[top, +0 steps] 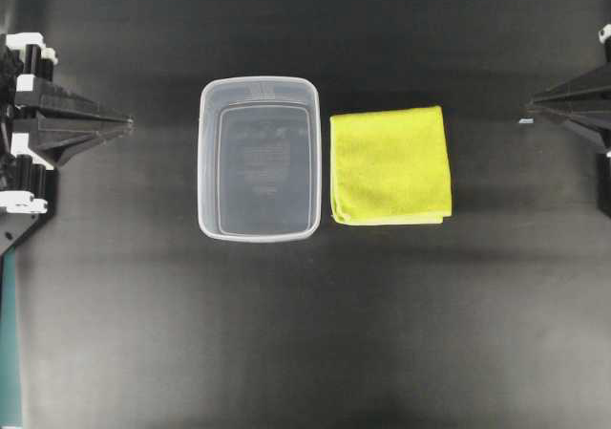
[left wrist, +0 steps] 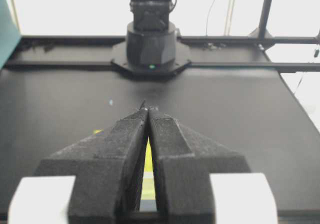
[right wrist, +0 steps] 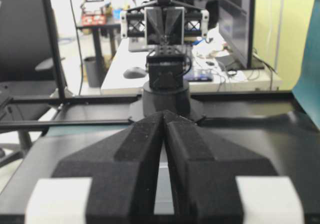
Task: Place the yellow towel into the container with the left arm.
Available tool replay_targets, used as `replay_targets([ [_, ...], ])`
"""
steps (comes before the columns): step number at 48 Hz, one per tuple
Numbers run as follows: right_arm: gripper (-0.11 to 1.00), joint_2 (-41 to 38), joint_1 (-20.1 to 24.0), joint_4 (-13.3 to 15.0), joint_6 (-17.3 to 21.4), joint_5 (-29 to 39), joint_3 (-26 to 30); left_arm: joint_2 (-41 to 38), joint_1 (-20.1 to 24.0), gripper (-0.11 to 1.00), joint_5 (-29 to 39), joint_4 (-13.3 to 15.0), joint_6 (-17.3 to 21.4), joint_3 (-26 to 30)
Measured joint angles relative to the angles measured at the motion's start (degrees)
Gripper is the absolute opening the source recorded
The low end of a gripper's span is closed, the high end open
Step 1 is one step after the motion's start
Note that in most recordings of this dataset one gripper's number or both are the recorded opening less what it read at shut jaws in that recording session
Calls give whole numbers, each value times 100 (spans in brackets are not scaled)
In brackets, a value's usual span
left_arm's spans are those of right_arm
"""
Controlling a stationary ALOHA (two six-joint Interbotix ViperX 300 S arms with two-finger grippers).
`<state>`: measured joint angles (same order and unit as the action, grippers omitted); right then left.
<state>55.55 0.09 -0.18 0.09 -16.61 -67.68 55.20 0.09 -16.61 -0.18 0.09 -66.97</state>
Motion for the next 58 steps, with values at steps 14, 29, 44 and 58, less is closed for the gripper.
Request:
replay_targets([
  [14, 0, 70, -158, -123, 325, 123, 0, -510, 141, 0, 1582, -220, -598, 949],
  [29, 1, 132, -220, -132, 387, 316, 0, -2065, 123, 0, 3595, -220, -589, 2979],
  [44, 44, 782, -431, -132, 396, 976, 0, -3990, 237, 4, 4772, -229, -448, 4878],
  [58, 77, 1582, -475, -132, 396, 1327, 97, -5546, 272, 80, 5792, -229, 229, 6372],
])
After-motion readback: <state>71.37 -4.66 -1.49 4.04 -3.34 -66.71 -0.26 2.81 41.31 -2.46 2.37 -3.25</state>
